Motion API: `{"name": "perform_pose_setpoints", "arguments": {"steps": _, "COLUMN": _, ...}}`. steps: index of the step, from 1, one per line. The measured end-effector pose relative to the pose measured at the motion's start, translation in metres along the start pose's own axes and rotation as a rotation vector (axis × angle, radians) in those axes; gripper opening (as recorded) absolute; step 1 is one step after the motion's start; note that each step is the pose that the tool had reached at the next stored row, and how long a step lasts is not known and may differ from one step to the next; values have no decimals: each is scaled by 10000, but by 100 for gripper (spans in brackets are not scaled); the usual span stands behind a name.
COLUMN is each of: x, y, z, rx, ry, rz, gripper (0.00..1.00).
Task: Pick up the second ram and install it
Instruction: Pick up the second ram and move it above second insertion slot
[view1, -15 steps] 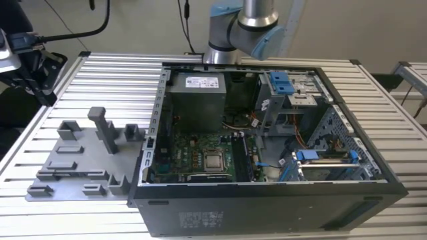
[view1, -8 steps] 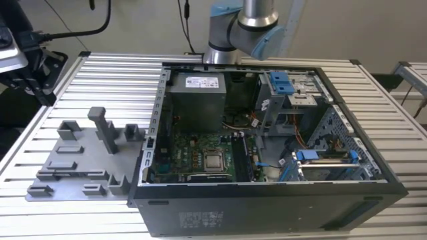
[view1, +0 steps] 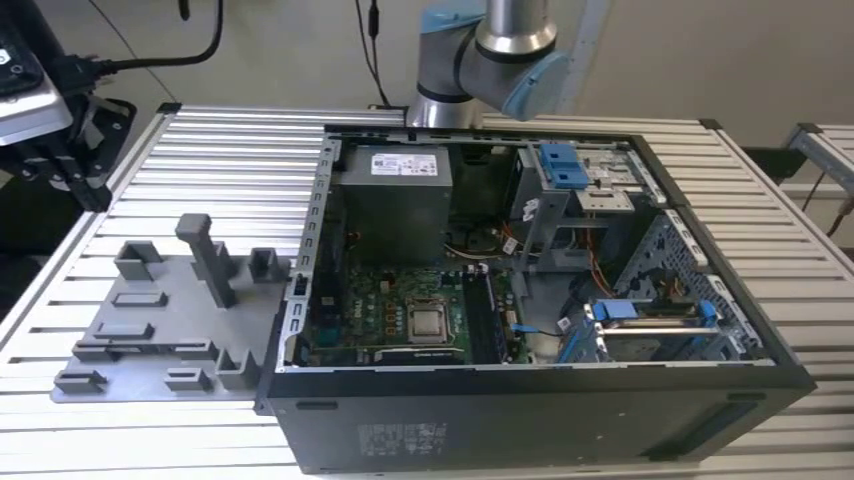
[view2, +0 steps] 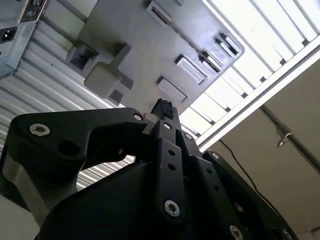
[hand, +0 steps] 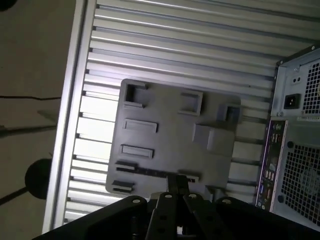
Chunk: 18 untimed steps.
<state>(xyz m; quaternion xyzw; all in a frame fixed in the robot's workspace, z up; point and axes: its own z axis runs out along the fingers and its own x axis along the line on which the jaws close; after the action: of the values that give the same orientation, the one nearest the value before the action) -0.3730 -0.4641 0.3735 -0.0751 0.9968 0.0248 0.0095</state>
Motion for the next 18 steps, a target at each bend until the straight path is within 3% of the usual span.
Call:
{"name": "perform_pose_setpoints", "arguments": {"steps": 10, "x": 1, "y": 0, "z": 1, "rx": -4, "ry": 5, "rz": -164, "gripper": 11}}
{"name": "perform_pose_setpoints", "arguments": {"steps": 18, "x": 1, "y": 0, "z": 1, "rx": 0, "ry": 44, "rz": -922, "gripper": 11}}
